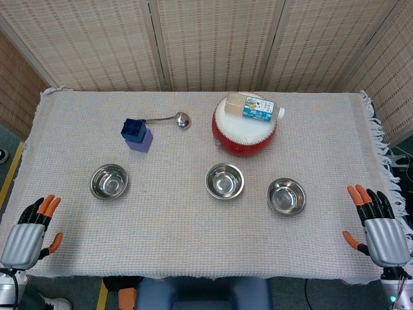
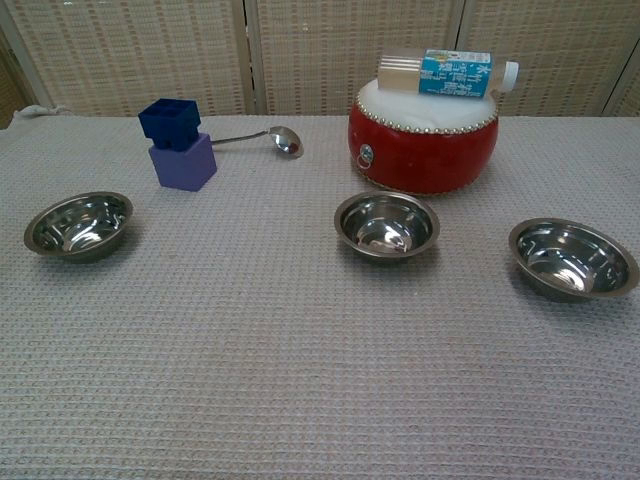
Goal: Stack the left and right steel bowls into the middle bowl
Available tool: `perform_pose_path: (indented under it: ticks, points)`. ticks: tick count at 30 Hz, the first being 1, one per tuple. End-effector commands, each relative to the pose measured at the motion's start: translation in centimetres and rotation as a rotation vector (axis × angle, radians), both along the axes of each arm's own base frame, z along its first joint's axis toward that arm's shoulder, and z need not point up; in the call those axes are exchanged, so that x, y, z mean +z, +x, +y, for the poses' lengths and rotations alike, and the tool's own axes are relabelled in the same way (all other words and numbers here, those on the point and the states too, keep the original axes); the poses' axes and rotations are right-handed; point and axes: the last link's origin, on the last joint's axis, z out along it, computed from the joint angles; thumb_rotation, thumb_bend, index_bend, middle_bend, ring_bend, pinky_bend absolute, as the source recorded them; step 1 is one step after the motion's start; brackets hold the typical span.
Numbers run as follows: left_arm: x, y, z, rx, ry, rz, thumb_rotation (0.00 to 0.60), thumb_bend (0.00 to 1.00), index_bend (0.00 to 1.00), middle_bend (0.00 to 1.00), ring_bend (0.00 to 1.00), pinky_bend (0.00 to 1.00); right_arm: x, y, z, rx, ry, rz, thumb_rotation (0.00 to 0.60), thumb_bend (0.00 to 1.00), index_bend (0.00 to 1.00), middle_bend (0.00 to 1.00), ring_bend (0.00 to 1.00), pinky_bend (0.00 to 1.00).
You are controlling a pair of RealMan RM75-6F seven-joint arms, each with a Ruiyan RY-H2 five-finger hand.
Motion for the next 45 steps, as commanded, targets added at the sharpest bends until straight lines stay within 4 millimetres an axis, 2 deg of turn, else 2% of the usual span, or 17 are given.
perform_pose_path:
  ticks: [1, 4, 8, 12, 15, 18, 23, 25, 27, 29, 30, 33, 38, 45]
  points:
    - [-0.9, 0.1, 0.4, -0.013, -0.013, -0.022, 0.600, 0.39, 0.00, 0.00, 0.00, 0.12, 0.2, -0.2, 0.5, 0.006, 0.016, 0.003, 0.600, 0.11, 0.00, 0.00, 0.00, 0.00]
    - [-2.5, 0.5, 1.9, -0.025, -0.025, -0.052, 0.600, 0.39, 0.00, 0.00, 0.00, 0.13, 0.2, -0.2, 0.6, 0.000, 0.041, -0.001, 0.600, 0.11, 0.00, 0.00, 0.00, 0.00]
    - [-5.5, 1.2, 5.4, -0.063, -0.069, -0.040, 0.600, 0.40, 0.00, 0.00, 0.00, 0.12, 0.1, -0.4, 0.3, -0.010, 0.057, -0.007, 0.600, 0.11, 0.00, 0.00, 0.00, 0.00]
    - [-8.5, 1.6, 9.2, -0.097, -0.063, 0.097, 0.600, 0.40, 0.00, 0.00, 0.00, 0.13, -0.2, -0.8, -0.2, -0.034, 0.068, 0.015, 0.600, 0.11, 0.00, 0.00, 0.00, 0.00]
    - [-10.9, 1.7, 10.9, -0.074, -0.111, 0.099, 0.600, 0.40, 0.00, 0.00, 0.00, 0.13, -0.2, -1.0, -0.6, -0.046, 0.066, 0.018, 0.600, 0.11, 0.00, 0.00, 0.00, 0.00]
    - [-12.4, 1.8, 11.7, -0.073, -0.139, 0.099, 0.600, 0.40, 0.04, 0.00, 0.00, 0.13, -0.1, -1.1, -0.7, -0.056, 0.058, 0.020, 0.600, 0.11, 0.00, 0.00, 0.00, 0.00]
    - [-13.7, 1.1, 12.6, -0.063, -0.133, 0.136, 0.600, 0.40, 0.14, 0.00, 0.00, 0.13, 0.1, -1.3, -0.6, -0.065, 0.058, 0.017, 0.600, 0.11, 0.00, 0.00, 0.00, 0.00]
    - [-13.8, 0.9, 12.9, -0.063, -0.109, 0.148, 0.600, 0.40, 0.21, 0.00, 0.00, 0.13, 0.2, -1.4, -0.6, -0.068, 0.062, 0.016, 0.600, 0.11, 0.00, 0.00, 0.00, 0.00]
    - [-13.8, 1.0, 13.1, -0.083, -0.056, 0.156, 0.600, 0.41, 0.35, 0.00, 0.00, 0.14, 0.1, -1.5, -0.6, -0.074, 0.073, 0.014, 0.600, 0.11, 0.00, 0.00, 0.00, 0.00]
    - [-13.8, 1.2, 13.2, -0.111, -0.008, 0.150, 0.600, 0.46, 0.50, 0.03, 0.00, 0.18, 0.0, -1.6, -0.7, -0.080, 0.086, 0.019, 0.600, 0.11, 0.00, 0.00, 0.00, 0.00]
    - [-13.8, 1.2, 13.3, -0.127, 0.013, 0.145, 0.600, 0.52, 0.58, 0.06, 0.00, 0.19, -0.1, -1.6, -0.7, -0.084, 0.096, 0.023, 0.600, 0.11, 0.00, 0.00, 0.00, 0.00]
    - [-13.9, 1.7, 13.5, -0.177, 0.056, 0.126, 0.600, 0.66, 0.74, 0.16, 0.02, 0.21, -0.2, -1.6, -0.7, -0.089, 0.107, 0.021, 0.600, 0.11, 0.00, 0.00, 0.00, 0.00]
    - [-14.3, 3.9, 14.0, -0.282, 0.105, 0.075, 0.600, 0.68, 0.76, 0.20, 0.04, 0.21, 0.0, -1.7, -0.7, -0.095, 0.109, 0.011, 0.600, 0.11, 0.00, 0.00, 0.00, 0.00]
    - [-15.4, 9.2, 15.3, -0.413, 0.122, 0.000, 0.600, 0.68, 0.77, 0.21, 0.04, 0.21, 0.6, -1.6, -0.5, -0.090, 0.105, -0.013, 0.600, 0.11, 0.00, 0.00, 0.00, 0.00]
